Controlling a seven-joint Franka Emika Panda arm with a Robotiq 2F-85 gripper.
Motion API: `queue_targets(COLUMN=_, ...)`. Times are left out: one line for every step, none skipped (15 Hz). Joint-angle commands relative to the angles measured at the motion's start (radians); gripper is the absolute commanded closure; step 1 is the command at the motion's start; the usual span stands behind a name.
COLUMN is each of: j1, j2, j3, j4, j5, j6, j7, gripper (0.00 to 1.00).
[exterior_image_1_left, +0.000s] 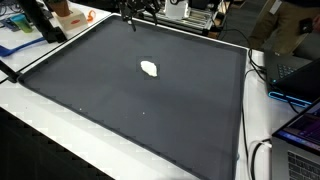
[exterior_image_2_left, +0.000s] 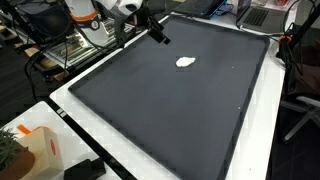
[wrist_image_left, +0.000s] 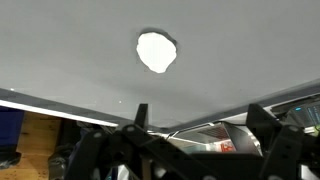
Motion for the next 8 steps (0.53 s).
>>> queue_targets(j1=0.164, j2=-0.038, j3=-0.123, j4=0.027, j5=0.107, j6=0.103, j7=-0.057, gripper=0.0)
queue_targets(j1=0.198, j2=-0.044, j3=-0.152, j4=0.036, j5=0.12, j6=0.106, j7=-0.047, gripper=0.0)
queue_targets(j1=0.129, j2=-0.008, j3=-0.087, j4=0.019, j5=0.073, j6=0.072, j7=-0.017, gripper=0.0)
queue_targets(j1=0.161, j2=-0.011, j3=-0.111, j4=0.025, j5=0.086, j6=0.083, j7=-0.017, gripper=0.0)
queue_targets(j1=0.178, j2=-0.012, j3=-0.124, j4=0.03, j5=0.091, j6=0.085, j7=-0.017, gripper=0.0)
queue_targets(j1=0.185, j2=-0.012, j3=-0.13, j4=0.032, j5=0.093, j6=0.085, j7=-0.017, gripper=0.0)
queue_targets(j1=0.186, j2=-0.012, j3=-0.133, j4=0.034, j5=0.094, j6=0.085, j7=-0.017, gripper=0.0)
queue_targets(j1=0.213, j2=-0.035, j3=-0.141, j4=0.04, j5=0.121, j6=0.139, j7=-0.042, gripper=0.0)
